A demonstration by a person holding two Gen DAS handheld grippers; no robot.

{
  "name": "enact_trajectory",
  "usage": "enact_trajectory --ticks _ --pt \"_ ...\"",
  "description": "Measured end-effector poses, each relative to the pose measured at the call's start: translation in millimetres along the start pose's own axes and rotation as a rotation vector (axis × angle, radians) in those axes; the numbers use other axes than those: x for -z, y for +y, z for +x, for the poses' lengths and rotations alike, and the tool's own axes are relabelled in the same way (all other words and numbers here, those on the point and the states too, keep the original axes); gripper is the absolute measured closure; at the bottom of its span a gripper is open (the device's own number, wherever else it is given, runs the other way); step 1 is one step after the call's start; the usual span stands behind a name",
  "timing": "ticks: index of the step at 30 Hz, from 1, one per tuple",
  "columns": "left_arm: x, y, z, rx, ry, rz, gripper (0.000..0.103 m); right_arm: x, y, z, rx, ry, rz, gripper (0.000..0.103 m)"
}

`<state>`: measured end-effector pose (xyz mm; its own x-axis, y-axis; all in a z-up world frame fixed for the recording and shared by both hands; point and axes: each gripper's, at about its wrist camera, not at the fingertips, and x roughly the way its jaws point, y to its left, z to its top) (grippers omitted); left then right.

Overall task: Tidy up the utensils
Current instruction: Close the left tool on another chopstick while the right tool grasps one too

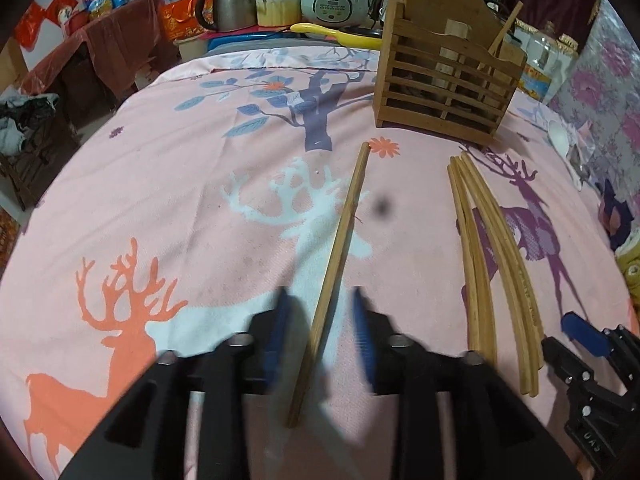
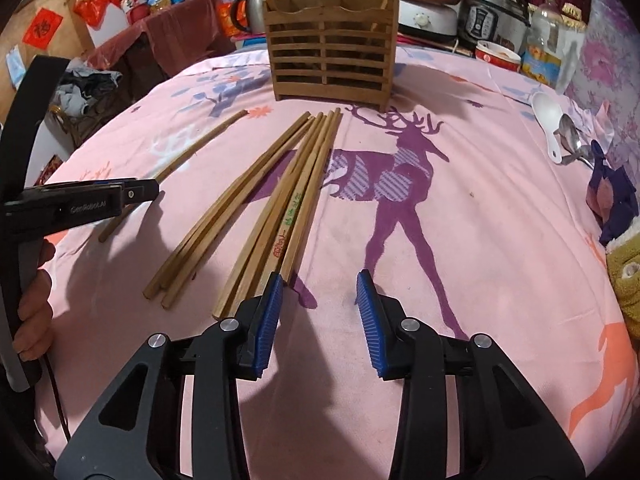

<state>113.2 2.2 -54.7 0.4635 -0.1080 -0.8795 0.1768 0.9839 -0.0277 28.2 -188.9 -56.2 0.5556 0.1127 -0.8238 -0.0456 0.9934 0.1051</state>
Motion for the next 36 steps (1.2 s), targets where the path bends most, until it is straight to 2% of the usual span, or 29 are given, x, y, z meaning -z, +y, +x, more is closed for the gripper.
enact_trajectory --ticks 1,7,11,14,19,28,31,33,36 --pt "0 -1 1 -0.012 0.000 0.005 0.055 0 0 1 0.001 0.006 -0.002 0.064" --pt "1 -1 1 -0.018 0.005 0.013 0.049 0 14 1 0.019 0.004 -0.066 0.065" --pt "2 1 1 -0.020 0.005 0.008 0.046 -4 -12 2 0.048 0.001 0.052 0.076" --pt "2 3 0 -0.017 0.008 0.004 0.043 -4 -28 0 0.035 -0.006 0.122 0.074" --pt "2 4 -1 -0.011 0.010 -0.003 0.043 -4 -15 -2 0.021 -0.025 0.061 0.074" --pt "15 23 -13 0.075 0.012 -0.050 0.043 -6 -21 4 -0.004 -0.003 0.086 0.075" --pt "23 26 -19 0.092 0.008 -0.044 0.044 -7 -21 5 -0.006 -0.004 0.091 0.076" --pt "31 24 -23 0.072 0.001 -0.014 0.049 -7 -21 5 -0.005 -0.003 0.091 0.076" --pt "39 16 -28 0.042 -0.010 0.049 0.064 -7 -21 5 -0.006 -0.003 0.091 0.076"
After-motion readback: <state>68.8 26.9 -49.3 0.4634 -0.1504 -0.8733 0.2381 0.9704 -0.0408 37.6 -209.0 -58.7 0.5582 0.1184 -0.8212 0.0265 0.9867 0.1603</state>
